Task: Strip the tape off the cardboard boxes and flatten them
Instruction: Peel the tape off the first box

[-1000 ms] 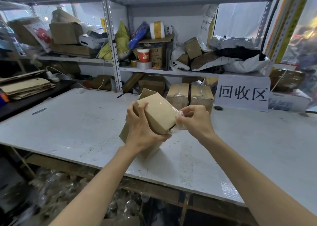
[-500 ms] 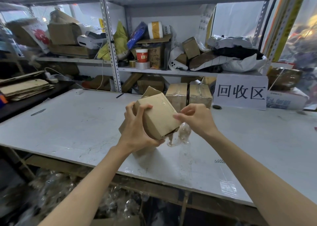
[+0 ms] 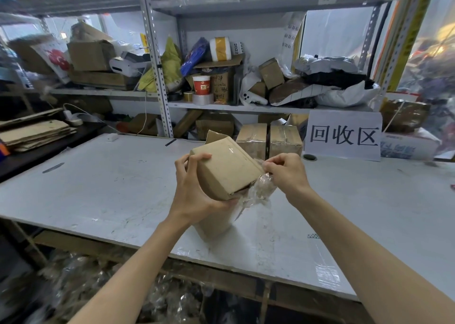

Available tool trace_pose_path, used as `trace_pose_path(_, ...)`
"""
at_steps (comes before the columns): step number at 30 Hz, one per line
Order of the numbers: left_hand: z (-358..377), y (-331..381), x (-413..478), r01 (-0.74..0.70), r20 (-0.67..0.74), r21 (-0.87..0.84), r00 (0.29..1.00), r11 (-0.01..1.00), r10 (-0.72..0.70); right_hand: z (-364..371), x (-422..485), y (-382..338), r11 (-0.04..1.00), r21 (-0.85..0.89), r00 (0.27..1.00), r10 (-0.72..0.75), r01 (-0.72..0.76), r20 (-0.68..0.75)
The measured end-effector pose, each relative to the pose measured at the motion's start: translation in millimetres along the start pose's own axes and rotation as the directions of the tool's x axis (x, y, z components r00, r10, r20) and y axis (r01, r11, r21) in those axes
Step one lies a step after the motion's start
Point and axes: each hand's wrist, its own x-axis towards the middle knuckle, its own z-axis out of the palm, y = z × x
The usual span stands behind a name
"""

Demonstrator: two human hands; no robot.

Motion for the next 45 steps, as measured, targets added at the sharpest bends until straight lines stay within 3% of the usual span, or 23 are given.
trace_pose_path(4, 3, -3, 4, 0.117, -0.058, -0.069, 0.991, 0.991, -0.121, 5, 0, -4, 0.976, 0.191, 0.991, 0.122, -0.109, -0.059)
trace_pose_path(9, 6, 0, 14, 0.287, -0.029, -0.143, 0.956, 0.947, -0.294, 8, -6, -11, 0.984, 0.162, 0.992, -0.053, 0.071, -0.114)
trace_pose_path(12, 5, 3, 19, 0.342, -0.009, -0.146, 0.938, 0.928, -0.346, 7, -15, -7, 0.975, 0.136, 0.966, -0.142, 0.174, -0.218)
trace_pose_path(20, 10, 9, 18, 0.441, -0.005, -0.128, 0.895, 0.888, -0.445, 7, -31, -8, 0.952, 0.048, 0.904, -0.269, 0.301, -0.334)
trace_pose_path(24, 12, 10, 19, 0.514, -0.061, -0.105, 0.851, 0.851, -0.522, 11, -39, -13, 0.925, 0.065, 0.893, -0.342, 0.375, -0.291)
trace_pose_path(28, 15, 16, 17, 0.491, -0.093, -0.006, 0.867, 0.871, -0.49, 16, -38, -15, 0.925, -0.128, 0.914, -0.375, 0.357, -0.154)
trace_pose_path(30, 16, 18, 14, 0.497, -0.067, 0.018, 0.867, 0.868, -0.495, 16, -36, -14, 0.914, -0.213, 0.923, -0.372, 0.346, -0.097)
trace_pose_path(34, 18, 20, 7, 0.42, 0.057, 0.134, 0.901, 0.897, -0.43, 12, -33, -7, 0.891, -0.223, 0.901, -0.423, 0.396, -0.091)
trace_pose_path(36, 19, 19, 5, 0.408, 0.052, 0.162, 0.906, 0.899, -0.42, 8, -31, -4, 0.872, -0.25, 0.889, -0.45, 0.42, -0.078)
trace_pose_path(40, 14, 16, 14, 0.49, 0.023, 0.104, 0.869, 0.865, -0.495, 1, -29, -5, 0.888, -0.163, 0.887, -0.448, 0.429, -0.11)
trace_pose_path(43, 1, 10, 24, 0.644, 0.036, -0.104, 0.764, 0.757, -0.645, -3, -36, 0, 0.919, -0.008, 0.901, -0.387, 0.393, -0.194)
trace_pose_path(45, -4, 9, 29, 0.677, 0.064, -0.146, 0.734, 0.722, -0.676, 0, -43, 5, 0.932, 0.041, 0.925, -0.352, 0.361, -0.14)
